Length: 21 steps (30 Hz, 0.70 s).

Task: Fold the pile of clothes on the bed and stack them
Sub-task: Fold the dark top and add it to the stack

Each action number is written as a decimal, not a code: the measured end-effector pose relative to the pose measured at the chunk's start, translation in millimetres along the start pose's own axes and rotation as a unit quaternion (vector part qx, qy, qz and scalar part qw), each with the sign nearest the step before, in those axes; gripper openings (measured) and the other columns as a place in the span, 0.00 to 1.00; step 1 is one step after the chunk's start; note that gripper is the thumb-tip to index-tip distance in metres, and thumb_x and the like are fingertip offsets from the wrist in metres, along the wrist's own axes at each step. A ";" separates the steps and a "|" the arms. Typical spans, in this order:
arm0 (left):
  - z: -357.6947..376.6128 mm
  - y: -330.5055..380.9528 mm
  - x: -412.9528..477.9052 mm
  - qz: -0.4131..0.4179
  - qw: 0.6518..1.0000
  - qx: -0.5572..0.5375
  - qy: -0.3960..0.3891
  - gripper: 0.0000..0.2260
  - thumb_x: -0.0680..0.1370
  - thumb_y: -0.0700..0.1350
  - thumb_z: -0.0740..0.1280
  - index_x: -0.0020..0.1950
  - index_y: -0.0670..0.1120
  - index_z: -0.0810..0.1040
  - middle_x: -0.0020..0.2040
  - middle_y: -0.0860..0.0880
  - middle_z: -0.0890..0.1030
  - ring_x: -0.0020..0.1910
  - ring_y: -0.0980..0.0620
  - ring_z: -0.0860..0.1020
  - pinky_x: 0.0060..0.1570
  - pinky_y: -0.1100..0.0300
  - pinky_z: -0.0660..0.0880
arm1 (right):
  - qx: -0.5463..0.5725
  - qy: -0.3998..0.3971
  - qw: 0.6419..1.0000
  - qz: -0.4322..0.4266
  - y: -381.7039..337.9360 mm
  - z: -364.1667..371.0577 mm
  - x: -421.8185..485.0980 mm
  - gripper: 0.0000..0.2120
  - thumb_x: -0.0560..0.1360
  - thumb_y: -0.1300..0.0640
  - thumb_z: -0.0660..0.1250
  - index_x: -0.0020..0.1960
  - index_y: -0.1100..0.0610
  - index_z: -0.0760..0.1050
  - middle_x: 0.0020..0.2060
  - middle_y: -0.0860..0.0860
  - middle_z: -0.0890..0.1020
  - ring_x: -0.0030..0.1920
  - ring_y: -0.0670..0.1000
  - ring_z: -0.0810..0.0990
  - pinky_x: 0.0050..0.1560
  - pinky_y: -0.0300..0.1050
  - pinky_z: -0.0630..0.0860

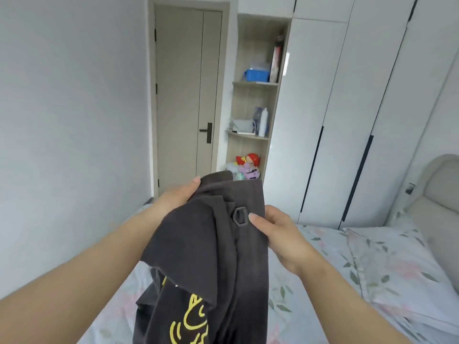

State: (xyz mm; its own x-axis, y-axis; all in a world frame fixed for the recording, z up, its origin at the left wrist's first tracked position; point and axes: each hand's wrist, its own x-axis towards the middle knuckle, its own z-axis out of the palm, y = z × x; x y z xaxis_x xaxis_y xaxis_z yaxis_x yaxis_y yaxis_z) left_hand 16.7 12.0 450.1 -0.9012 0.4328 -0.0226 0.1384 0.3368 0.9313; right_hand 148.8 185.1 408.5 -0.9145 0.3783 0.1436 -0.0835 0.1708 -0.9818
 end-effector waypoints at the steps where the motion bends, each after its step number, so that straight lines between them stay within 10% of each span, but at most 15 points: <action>1: -5.7 9.0 -10.0 0.006 1.000 0.007 -0.005 0.23 0.79 0.61 0.56 0.59 0.45 0.78 0.62 0.46 0.78 0.59 0.47 0.77 0.58 0.57 0.69 | 0.014 -0.002 1.000 -0.009 -12.3 -1.4 -5.5 0.06 0.79 0.56 0.64 0.52 0.58 0.76 0.48 0.56 0.84 0.47 0.53 0.83 0.49 0.50 0.80; 6: -19.1 25.1 -52.1 0.144 0.987 0.057 -0.039 0.15 0.78 0.60 0.58 0.55 0.53 0.75 0.52 0.55 0.79 0.48 0.59 0.78 0.42 0.65 0.73 | 0.008 -0.015 0.997 -0.070 -54.3 -0.8 -27.1 0.05 0.79 0.57 0.63 0.44 0.54 0.74 0.37 0.51 0.84 0.34 0.49 0.82 0.32 0.39 0.77; 10: -7.3 32.2 -70.0 0.181 0.970 -0.015 -0.164 0.08 0.77 0.51 0.66 0.56 0.55 0.76 0.50 0.59 0.82 0.49 0.61 0.81 0.43 0.70 0.76 | -0.076 -0.025 0.989 -0.122 -69.2 11.3 -38.8 0.05 0.78 0.59 0.65 0.44 0.54 0.76 0.40 0.54 0.84 0.37 0.49 0.81 0.40 0.44 0.79; 15: 3.1 24.2 -74.8 0.173 0.971 -0.089 -0.142 0.05 0.78 0.44 0.66 0.48 0.47 0.82 0.43 0.50 0.85 0.41 0.54 0.83 0.38 0.64 0.78 | -0.076 -0.025 0.992 -0.099 -65.6 6.1 -50.7 0.03 0.75 0.60 0.68 0.48 0.59 0.77 0.39 0.56 0.85 0.38 0.53 0.83 0.44 0.51 0.80; 21: 7.6 29.2 -73.9 0.170 0.959 -0.187 -0.124 0.06 0.79 0.45 0.64 0.49 0.45 0.80 0.41 0.49 0.85 0.38 0.54 0.82 0.37 0.62 0.79 | -0.122 -0.108 0.986 0.040 -14.2 -8.7 -71.3 0.11 0.72 0.57 0.72 0.54 0.51 0.80 0.49 0.46 0.85 0.49 0.45 0.83 0.48 0.37 0.78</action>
State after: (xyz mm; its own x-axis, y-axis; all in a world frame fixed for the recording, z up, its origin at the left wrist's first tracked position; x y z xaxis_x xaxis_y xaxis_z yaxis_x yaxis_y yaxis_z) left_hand 90.4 -3.9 476.3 -0.6974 0.6665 0.2633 0.2085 -0.1628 0.9644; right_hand 218.6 163.6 413.3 -0.9794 0.2018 0.0103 0.0669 0.3718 -0.9259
